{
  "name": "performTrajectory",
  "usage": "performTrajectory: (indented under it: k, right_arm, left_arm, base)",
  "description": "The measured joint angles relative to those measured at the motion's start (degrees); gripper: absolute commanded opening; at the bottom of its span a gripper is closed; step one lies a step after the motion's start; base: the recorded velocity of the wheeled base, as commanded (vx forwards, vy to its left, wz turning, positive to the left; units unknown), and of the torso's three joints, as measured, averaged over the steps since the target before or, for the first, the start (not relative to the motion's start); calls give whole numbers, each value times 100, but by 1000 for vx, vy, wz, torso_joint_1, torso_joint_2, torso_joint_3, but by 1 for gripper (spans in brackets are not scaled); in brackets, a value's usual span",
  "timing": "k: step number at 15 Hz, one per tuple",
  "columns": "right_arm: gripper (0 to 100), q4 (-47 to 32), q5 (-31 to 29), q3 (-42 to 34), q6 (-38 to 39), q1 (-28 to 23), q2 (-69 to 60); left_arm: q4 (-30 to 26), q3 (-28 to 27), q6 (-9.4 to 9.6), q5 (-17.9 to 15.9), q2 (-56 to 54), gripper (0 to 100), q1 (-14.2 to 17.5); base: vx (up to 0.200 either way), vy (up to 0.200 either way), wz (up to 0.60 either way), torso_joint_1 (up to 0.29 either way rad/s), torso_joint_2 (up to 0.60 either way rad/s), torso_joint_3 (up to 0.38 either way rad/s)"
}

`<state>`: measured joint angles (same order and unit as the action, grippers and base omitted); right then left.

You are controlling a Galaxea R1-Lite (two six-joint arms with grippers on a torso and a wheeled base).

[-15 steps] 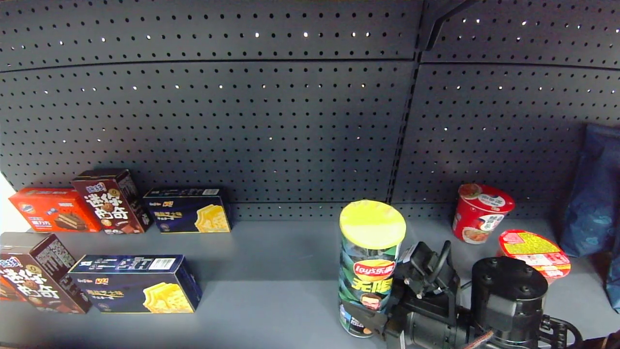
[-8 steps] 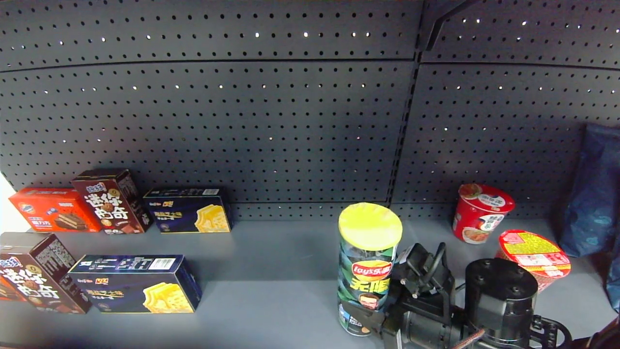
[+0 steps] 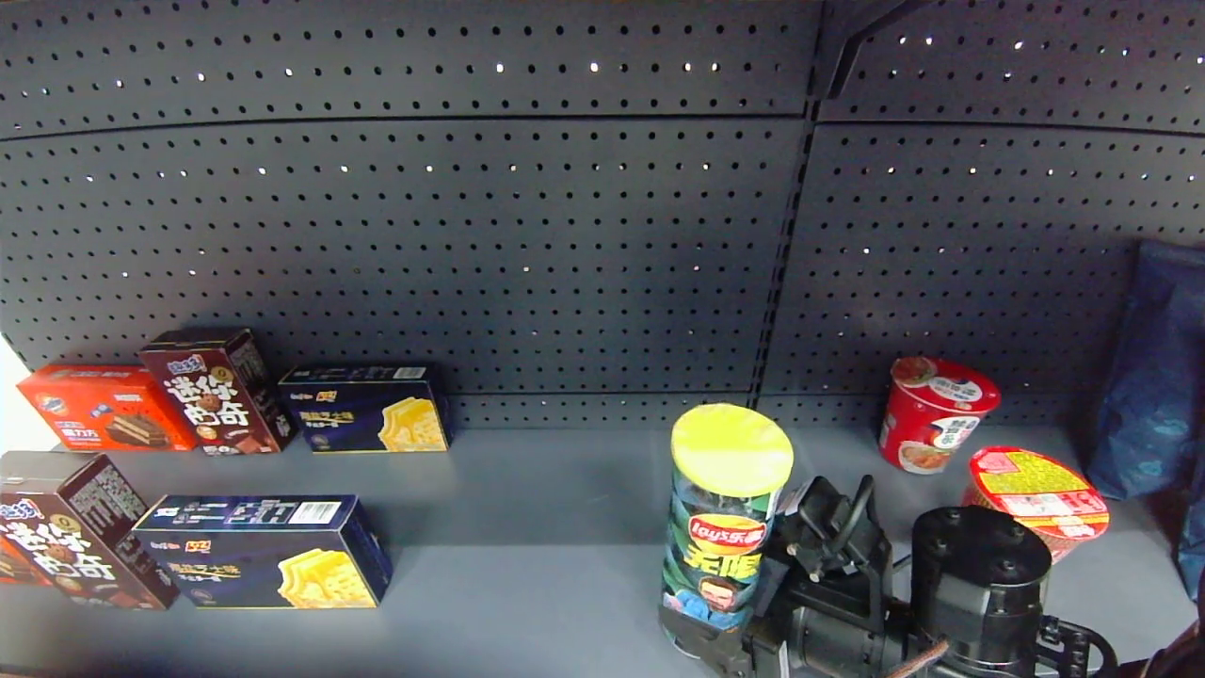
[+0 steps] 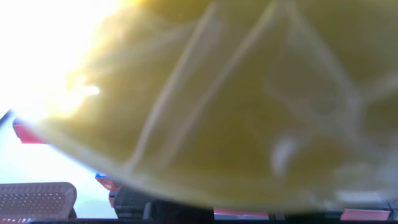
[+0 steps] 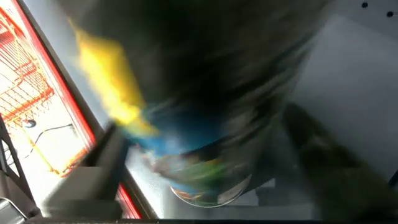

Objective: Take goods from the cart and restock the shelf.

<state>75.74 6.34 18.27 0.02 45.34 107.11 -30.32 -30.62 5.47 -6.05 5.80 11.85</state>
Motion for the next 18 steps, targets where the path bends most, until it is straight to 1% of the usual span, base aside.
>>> performTrajectory:
  k: [4,9,12,15,18]
  right_arm:
    - [100,122,-10,-260,-2,-5,-18]
    - [100,569,-16,-640,-10,-143,-105]
    - [100,599,-13,-861,-10,-273,-234]
    - [100,599,-2,-907,-10,-427,-293]
    - [100,599,-2,-918,-10,-452,-315]
  left_arm:
    - [5,4,0,0,0,0,0]
    - [11,0,-1,-9,0,0,0]
    - [10,11,-1,-11,0,0,0]
    - [10,33,-1,-16,0,0,0]
    - [10,37,-1,-16,0,0,0]
  base:
    - [0,0,0,0,0,0]
    - [0,0,0,0,0,0]
    - [0,0,0,0,0,0]
    - [0,0,0,0,0,0]
    - [0,0,0,0,0,0]
